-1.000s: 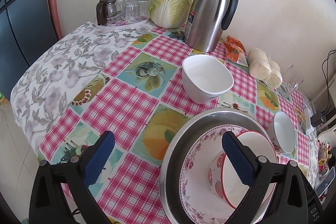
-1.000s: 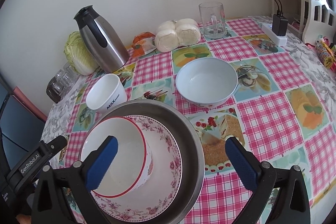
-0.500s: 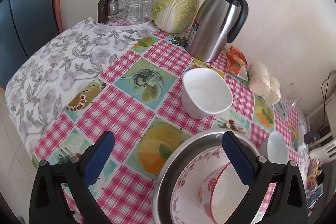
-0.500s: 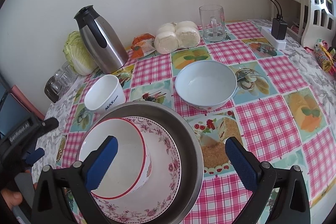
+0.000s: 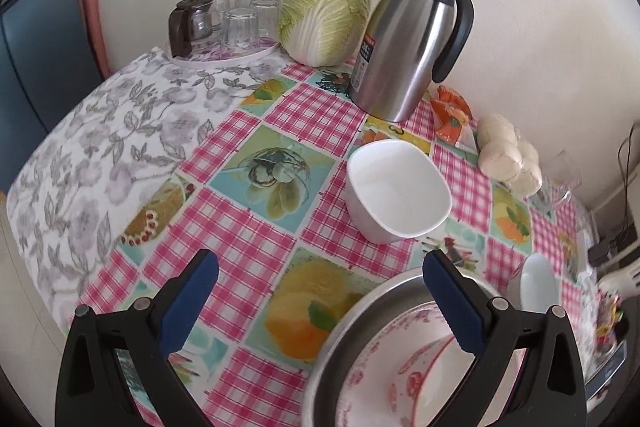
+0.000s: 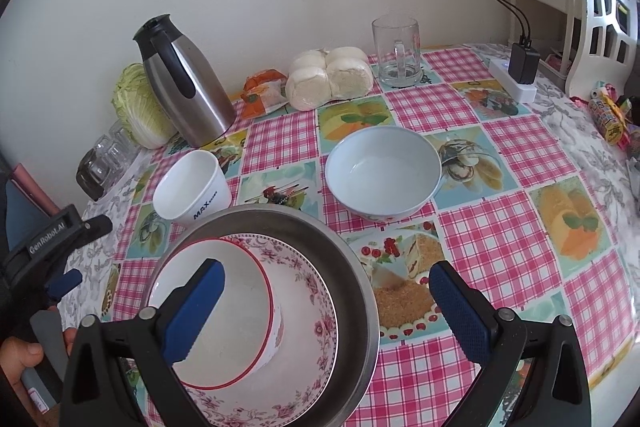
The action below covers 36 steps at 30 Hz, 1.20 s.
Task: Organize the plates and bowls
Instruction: 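Move both open tools toward the white square MAX bowl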
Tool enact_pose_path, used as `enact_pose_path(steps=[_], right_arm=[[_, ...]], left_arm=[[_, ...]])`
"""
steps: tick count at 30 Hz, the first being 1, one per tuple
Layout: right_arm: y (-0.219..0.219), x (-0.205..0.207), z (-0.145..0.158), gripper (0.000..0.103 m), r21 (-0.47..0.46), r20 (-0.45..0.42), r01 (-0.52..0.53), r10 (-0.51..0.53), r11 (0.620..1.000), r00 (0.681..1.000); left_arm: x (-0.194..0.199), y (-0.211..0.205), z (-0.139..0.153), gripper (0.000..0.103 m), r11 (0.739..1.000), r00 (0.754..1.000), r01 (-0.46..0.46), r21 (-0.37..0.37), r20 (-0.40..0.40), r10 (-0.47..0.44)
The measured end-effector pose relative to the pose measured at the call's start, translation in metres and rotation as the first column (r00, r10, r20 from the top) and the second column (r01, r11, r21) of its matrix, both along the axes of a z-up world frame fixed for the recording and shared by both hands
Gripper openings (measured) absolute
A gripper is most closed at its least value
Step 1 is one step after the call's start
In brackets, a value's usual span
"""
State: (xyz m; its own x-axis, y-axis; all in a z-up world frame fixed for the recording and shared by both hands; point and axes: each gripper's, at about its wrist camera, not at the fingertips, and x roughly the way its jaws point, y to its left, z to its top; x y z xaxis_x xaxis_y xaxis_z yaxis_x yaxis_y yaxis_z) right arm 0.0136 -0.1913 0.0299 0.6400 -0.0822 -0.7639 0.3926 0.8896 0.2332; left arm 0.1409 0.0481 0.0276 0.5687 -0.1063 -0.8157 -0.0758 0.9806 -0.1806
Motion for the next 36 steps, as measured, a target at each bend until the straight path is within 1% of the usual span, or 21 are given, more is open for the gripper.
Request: enact_pose_path(steps=[3,7,12,14,17,21,23,25,27,30,34,36], right_arm=[[0.000,0.004,0.008,0.103,-0.003,-0.004,-0.001,0.001,1.000,1.000],[0.003,0.011,0.025,0.103,-0.048,-0.002,-0.015,0.015,0.999,1.000],[0.006,0.023,0.051,0.103,-0.065,0.011,-0.033,0.034,0.997,0.999],[0.008,0.029,0.061,0.103,-0.070,0.015,-0.040,0.041,0.997,0.999],[0.011,0.037,0.073,0.103,-0.074,0.017,-0.045,0.047,0.996,0.999],[0.014,0.052,0.082,0.103,-0.085,-0.006,-0.049,0.048,0.995,0.999],[0.016,0.060,0.083,0.103,-0.084,-0.022,-0.060,0.058,0.995,0.998],[0.020,0.070,0.080,0.103,-0.070,-0.040,-0.092,0.089,0.993,0.995],[0.023,0.082,0.072,0.103,-0.028,-0.070,-0.124,0.122,0.992,0.990],[0.027,0.097,0.059,0.103,0.030,-0.105,-0.138,0.140,0.990,0.985],[0.034,0.116,0.048,0.103,0.017,-0.144,-0.146,0.147,0.989,0.979],[0.038,0.124,0.044,0.103,0.015,-0.154,-0.154,0.155,0.988,0.976]], left_arm=[[0.003,0.004,0.002,0.102,1.000,1.000,0.008,0.013,0.010,-0.008],[0.007,0.010,0.005,0.102,1.000,1.000,0.005,0.008,0.027,-0.005],[0.013,0.019,0.007,0.102,1.000,0.999,0.007,-0.004,0.037,-0.007],[0.016,0.024,0.004,0.102,1.000,0.999,0.005,-0.023,0.035,-0.005],[0.022,0.035,-0.002,0.102,0.999,1.000,-0.021,-0.035,0.021,0.022],[0.027,0.048,-0.005,0.102,0.997,0.998,-0.050,-0.058,0.024,0.052],[0.030,0.054,-0.007,0.102,0.995,0.998,-0.063,-0.074,0.026,0.066],[0.033,0.059,-0.011,0.102,0.993,0.997,-0.076,-0.088,0.022,0.078],[0.037,0.064,-0.016,0.102,0.989,0.995,-0.093,-0.113,0.014,0.095],[0.041,0.070,-0.022,0.102,0.982,0.993,-0.115,-0.151,0.013,0.118],[0.045,0.075,-0.025,0.102,0.974,0.990,-0.119,-0.195,0.047,0.130],[0.047,0.074,-0.025,0.102,0.976,0.988,-0.113,-0.187,0.085,0.131]])
